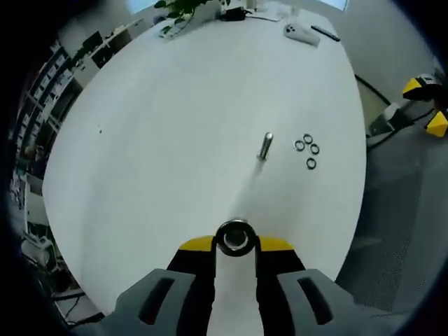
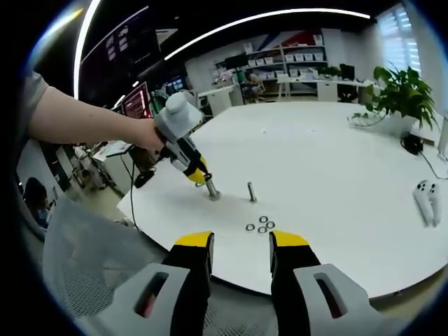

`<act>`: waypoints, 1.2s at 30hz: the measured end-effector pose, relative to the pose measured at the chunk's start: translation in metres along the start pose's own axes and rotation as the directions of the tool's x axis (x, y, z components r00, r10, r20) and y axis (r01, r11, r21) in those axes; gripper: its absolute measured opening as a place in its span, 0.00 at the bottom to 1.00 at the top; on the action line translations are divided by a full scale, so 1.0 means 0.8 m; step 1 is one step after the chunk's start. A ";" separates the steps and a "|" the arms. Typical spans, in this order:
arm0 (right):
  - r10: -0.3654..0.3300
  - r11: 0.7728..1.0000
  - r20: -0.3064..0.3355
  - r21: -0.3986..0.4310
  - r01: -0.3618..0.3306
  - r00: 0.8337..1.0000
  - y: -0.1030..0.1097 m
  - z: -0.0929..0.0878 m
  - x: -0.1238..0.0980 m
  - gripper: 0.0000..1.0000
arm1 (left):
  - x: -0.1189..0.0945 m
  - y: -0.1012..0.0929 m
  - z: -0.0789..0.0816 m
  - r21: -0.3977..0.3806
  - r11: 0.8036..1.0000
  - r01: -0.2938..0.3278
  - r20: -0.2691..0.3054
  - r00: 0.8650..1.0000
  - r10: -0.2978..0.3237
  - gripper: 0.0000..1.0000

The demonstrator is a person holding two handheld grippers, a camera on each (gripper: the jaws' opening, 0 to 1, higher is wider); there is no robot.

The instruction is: Place the washer onto the threaded stud by aligning its center hole with the stud, sliding it down to the base, and recovering from edge contact or off-axis alignment until the washer reaches the visible bottom stop.

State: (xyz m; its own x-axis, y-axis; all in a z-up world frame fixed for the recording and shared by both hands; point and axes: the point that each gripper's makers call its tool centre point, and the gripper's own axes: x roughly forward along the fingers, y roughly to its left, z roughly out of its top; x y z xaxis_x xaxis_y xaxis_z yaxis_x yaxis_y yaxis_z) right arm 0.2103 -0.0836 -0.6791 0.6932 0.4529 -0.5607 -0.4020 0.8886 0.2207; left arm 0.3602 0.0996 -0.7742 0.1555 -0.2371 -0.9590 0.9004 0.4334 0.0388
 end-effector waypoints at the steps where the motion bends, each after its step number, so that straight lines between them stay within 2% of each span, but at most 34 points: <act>1: -0.001 1.000 0.002 0.001 0.001 1.000 0.000 0.000 0.000 0.34 | 0.002 0.000 0.000 0.004 1.000 0.000 -0.003 1.000 0.000 0.18; 10: -0.003 1.000 -0.001 0.003 0.003 1.000 -0.001 0.000 0.000 0.34 | 0.025 -0.003 -0.006 0.035 0.999 0.004 -0.040 0.999 -0.003 0.18; 23: -0.010 1.000 -0.006 0.006 0.010 1.000 -0.002 -0.001 0.000 0.34 | 0.057 -0.008 -0.016 0.032 0.999 0.017 -0.073 0.997 -0.014 0.19; 36: -0.014 1.000 -0.011 0.010 0.014 1.000 -0.004 -0.003 0.000 0.34 | 0.055 -0.014 -0.019 0.029 0.999 0.033 -0.071 0.997 -0.031 0.20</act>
State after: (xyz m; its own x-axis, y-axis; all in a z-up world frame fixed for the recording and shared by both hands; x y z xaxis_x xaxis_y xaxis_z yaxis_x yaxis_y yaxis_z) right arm 0.2103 -0.0863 -0.6816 0.6922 0.4398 -0.5722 -0.3863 0.8955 0.2210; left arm 0.3512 0.0976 -0.8215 0.0986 -0.1882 -0.9772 0.9164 0.4000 0.0154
